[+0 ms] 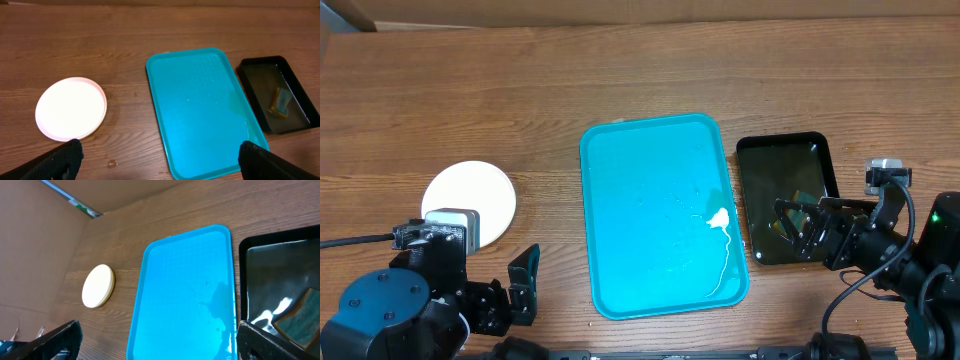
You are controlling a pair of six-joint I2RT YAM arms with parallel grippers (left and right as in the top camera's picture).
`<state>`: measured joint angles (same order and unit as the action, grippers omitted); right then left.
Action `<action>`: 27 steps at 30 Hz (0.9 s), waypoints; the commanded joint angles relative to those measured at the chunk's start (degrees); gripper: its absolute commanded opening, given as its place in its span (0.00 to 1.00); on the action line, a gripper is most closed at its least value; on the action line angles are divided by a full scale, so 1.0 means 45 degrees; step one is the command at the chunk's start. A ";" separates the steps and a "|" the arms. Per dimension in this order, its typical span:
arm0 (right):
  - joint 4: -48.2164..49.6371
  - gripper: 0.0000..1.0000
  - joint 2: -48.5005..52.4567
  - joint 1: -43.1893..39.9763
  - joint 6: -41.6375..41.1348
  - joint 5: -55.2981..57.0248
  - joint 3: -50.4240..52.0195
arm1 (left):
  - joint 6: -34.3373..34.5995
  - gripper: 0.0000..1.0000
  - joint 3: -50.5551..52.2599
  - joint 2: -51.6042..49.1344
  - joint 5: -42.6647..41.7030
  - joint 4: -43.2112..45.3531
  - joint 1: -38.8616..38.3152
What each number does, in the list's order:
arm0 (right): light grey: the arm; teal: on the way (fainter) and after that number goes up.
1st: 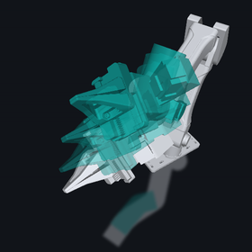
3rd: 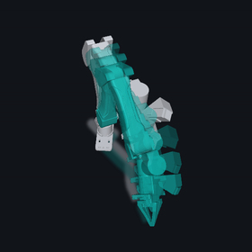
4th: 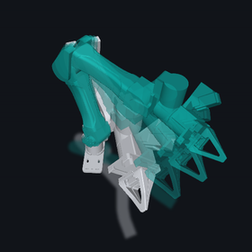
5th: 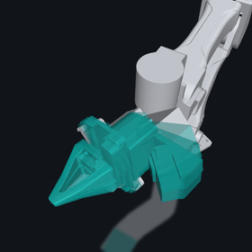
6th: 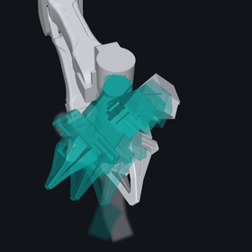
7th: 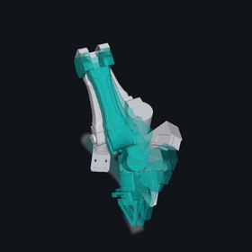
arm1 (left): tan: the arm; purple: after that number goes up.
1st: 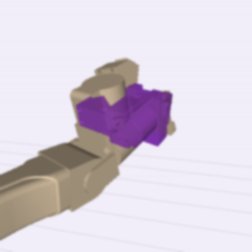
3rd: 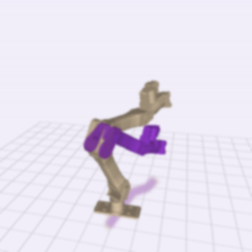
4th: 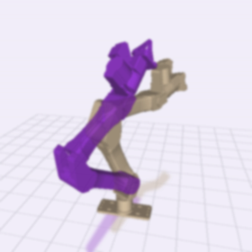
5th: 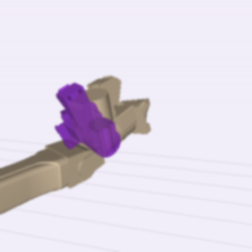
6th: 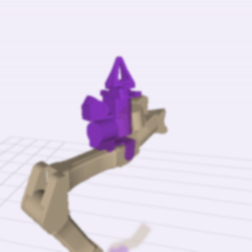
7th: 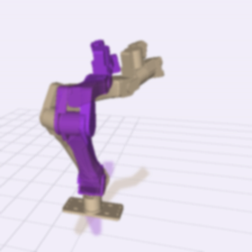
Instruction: Clean dirty plates on tray and stack at the side
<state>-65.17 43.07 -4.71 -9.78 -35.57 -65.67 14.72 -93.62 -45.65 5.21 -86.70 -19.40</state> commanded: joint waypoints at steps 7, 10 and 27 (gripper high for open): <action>0.2050 1.00 -0.1797 0.1423 0.0850 0.1948 0.1010 | 0.0209 1.00 0.0010 -0.0005 0.0170 -0.0015 0.0063; 0.3740 1.00 -0.2837 0.1909 0.1656 0.1953 0.2482 | 0.0209 1.00 0.0010 -0.0005 0.0170 -0.0015 0.0063; 0.8359 1.00 -0.9491 0.1948 0.1982 0.2356 1.1599 | 0.0209 1.00 0.0010 -0.0005 0.0170 -0.0015 0.0068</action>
<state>-29.67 1.39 3.86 -1.28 -25.45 -16.53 14.90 -93.36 -45.65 5.26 -86.87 -19.40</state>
